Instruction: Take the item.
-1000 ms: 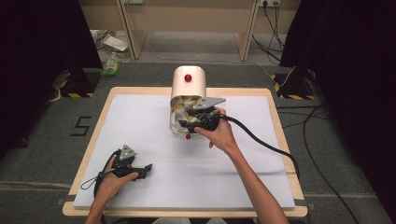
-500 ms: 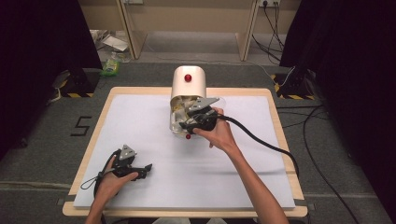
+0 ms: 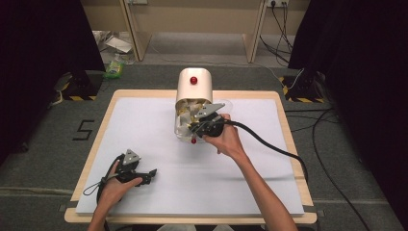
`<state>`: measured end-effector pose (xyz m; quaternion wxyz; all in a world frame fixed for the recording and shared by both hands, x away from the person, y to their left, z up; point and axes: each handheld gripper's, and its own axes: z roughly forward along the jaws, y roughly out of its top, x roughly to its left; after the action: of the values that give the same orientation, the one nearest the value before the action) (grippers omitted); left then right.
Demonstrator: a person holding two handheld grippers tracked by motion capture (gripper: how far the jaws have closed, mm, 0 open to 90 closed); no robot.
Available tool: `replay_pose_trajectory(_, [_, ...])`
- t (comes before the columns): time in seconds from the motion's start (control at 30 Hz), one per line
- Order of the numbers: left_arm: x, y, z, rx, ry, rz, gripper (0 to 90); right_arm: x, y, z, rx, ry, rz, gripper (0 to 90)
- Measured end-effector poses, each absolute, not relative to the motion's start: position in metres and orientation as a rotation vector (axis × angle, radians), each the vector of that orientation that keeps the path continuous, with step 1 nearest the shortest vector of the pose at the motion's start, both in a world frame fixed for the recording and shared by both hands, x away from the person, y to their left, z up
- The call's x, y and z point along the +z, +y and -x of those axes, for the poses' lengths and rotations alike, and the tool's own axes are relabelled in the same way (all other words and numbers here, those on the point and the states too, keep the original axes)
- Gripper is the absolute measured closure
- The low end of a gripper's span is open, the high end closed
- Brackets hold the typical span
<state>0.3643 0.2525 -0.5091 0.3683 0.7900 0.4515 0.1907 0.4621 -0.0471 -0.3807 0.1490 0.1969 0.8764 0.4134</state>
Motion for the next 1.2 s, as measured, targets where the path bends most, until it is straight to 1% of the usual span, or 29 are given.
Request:
replay_pose_trajectory(0.07, [-0.509, 0.252, -0.364, 0.489, 1.16, -2.028, 12.3, -0.38, -0.047, -0.46, 1.205, 2.507, -0.551, 88.9])
replay_pose_trajectory(0.13, [-0.509, 0.252, -0.364, 0.489, 1.16, -2.028, 12.3, -0.38, -0.047, -0.46, 1.214, 2.491, -0.526, 90.0])
replay_pose_trajectory(0.27, [-0.509, 0.253, -0.364, 0.49, 1.159, -2.028, 12.3, -0.377, -0.048, -0.459, 1.23, 2.469, -0.512, 90.0])
replay_pose_trajectory(0.57, [-0.509, 0.252, -0.364, 0.49, 1.16, -2.029, 12.3, -0.355, -0.062, -0.455, 1.296, 2.37, -0.509, 90.0])
replay_pose_trajectory(1.2, [-0.509, 0.253, -0.364, 0.489, 1.159, -2.029, 12.3, -0.322, -0.085, -0.445, 1.405, 2.227, -0.507, 90.0])
